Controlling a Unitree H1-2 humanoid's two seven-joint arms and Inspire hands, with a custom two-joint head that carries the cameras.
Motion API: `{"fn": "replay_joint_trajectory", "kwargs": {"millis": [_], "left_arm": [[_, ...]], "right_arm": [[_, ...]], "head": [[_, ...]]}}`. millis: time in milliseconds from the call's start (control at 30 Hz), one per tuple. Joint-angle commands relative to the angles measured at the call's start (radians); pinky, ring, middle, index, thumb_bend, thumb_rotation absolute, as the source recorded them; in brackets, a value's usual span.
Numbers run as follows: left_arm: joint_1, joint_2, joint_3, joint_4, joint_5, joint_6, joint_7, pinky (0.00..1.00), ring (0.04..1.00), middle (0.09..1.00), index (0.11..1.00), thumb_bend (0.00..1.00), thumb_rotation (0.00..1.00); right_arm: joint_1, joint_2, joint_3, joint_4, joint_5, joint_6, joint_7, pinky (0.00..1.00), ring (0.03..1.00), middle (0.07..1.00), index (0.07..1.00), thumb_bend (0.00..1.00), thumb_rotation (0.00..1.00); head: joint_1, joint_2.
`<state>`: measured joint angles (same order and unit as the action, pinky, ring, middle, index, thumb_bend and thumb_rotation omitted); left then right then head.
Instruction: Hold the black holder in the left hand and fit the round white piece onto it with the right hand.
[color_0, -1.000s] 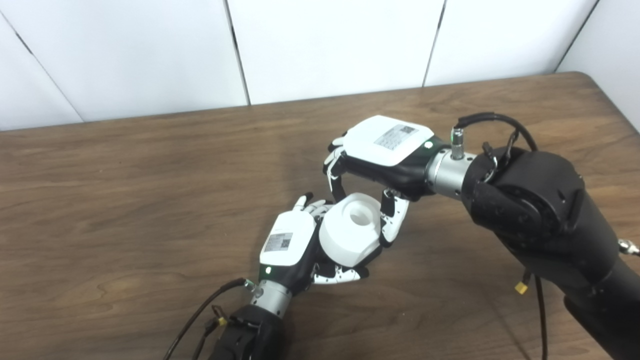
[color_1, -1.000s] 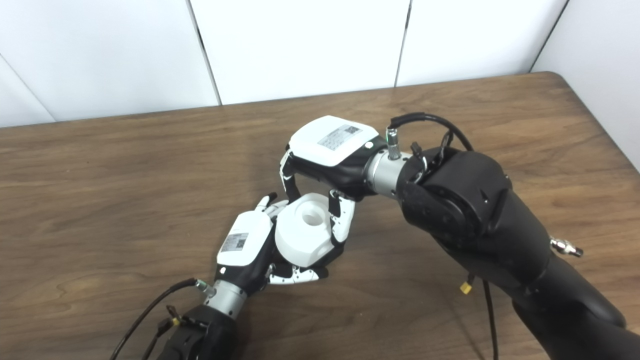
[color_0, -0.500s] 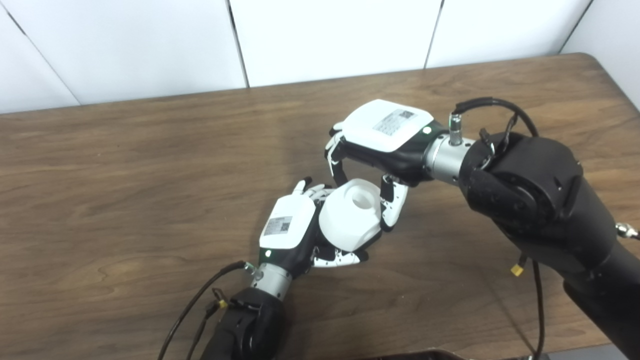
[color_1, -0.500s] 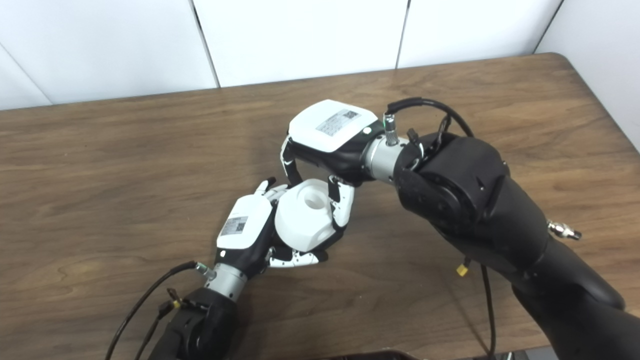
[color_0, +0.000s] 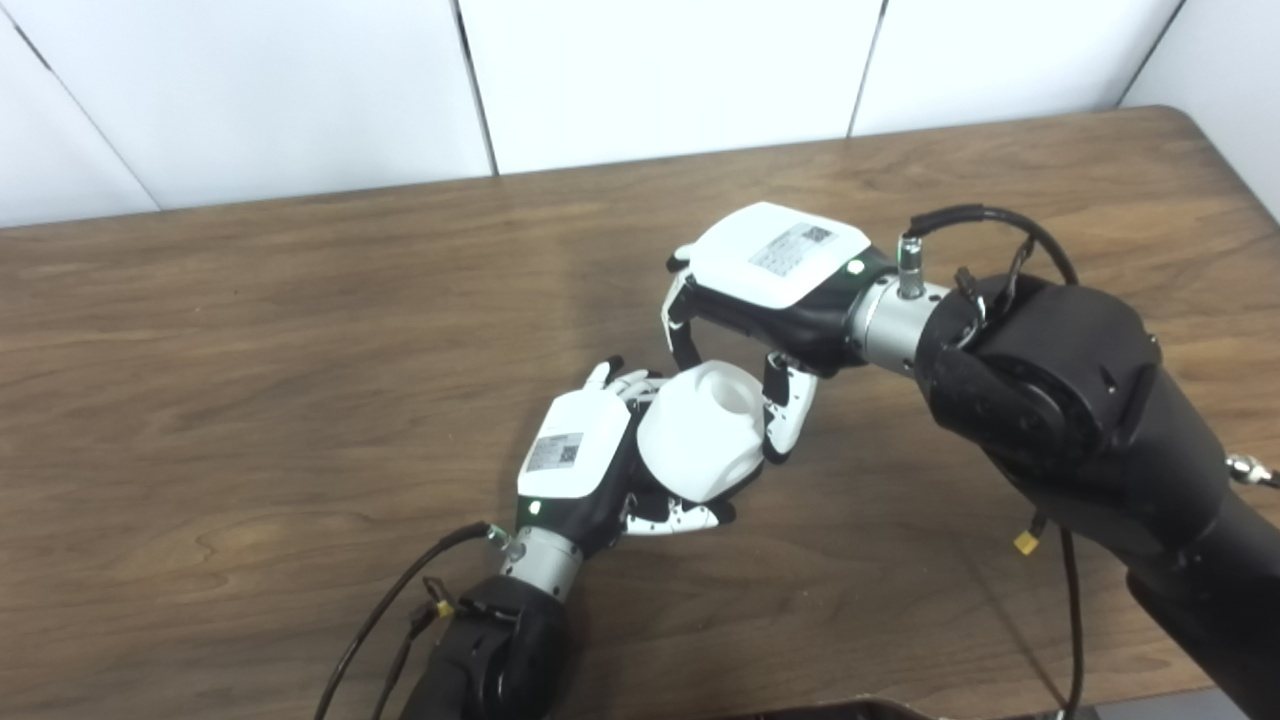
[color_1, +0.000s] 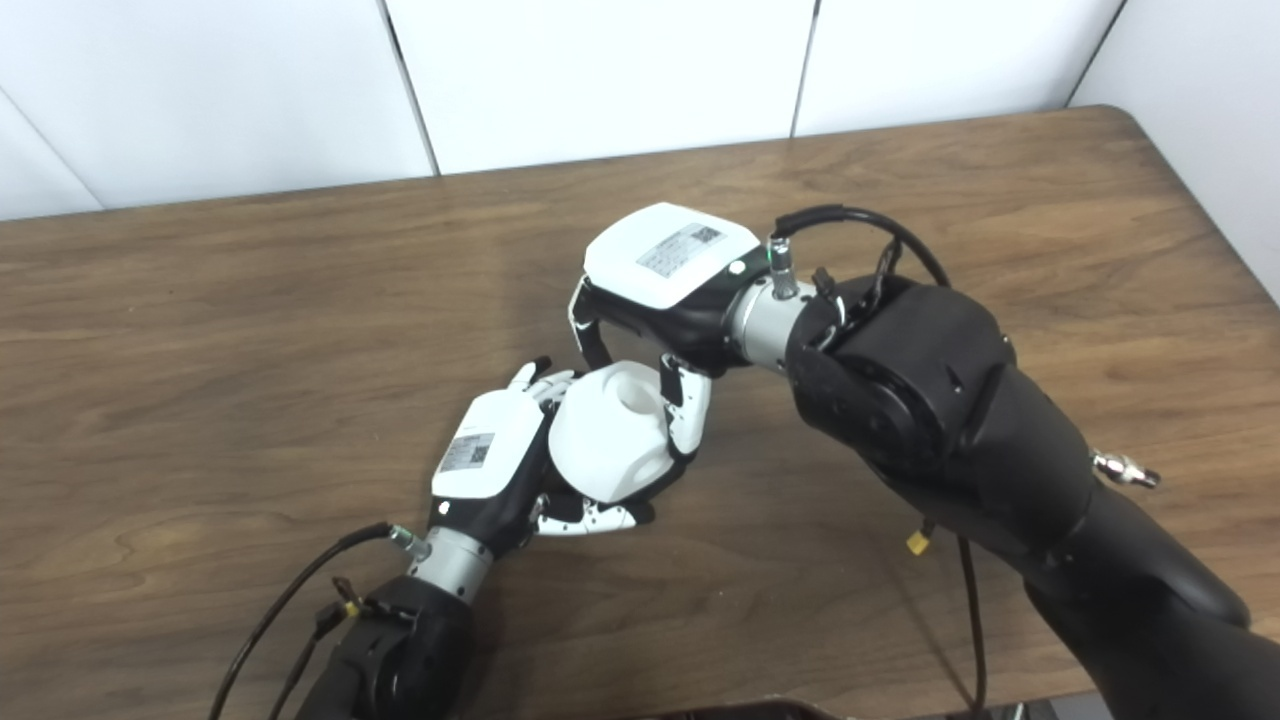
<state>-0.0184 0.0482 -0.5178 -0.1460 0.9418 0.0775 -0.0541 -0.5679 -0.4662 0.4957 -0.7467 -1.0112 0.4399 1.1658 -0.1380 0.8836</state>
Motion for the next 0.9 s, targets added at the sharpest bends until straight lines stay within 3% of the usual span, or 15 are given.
{"fn": "replay_joint_trajectory", "kwargs": {"millis": [0, 867], "left_arm": [[-0.011, -0.001, -0.003, -0.021, 0.011, -0.002, -0.003, 0.98, 0.861, 0.788, 0.487, 0.51, 0.06], [-0.014, 0.005, 0.001, -0.006, 0.007, -0.011, 0.005, 0.97, 0.854, 0.783, 0.486, 0.51, 0.05]], "right_arm": [[-0.021, 0.004, 0.011, 0.003, 0.023, 0.029, 0.104, 0.94, 0.920, 0.798, 0.480, 0.52, 0.14], [-0.070, -0.034, -0.037, 0.001, 0.087, 0.030, 0.104, 0.89, 0.923, 0.816, 0.482, 0.53, 0.14]], "head": [[-0.001, 0.000], [0.003, 0.001]]}}
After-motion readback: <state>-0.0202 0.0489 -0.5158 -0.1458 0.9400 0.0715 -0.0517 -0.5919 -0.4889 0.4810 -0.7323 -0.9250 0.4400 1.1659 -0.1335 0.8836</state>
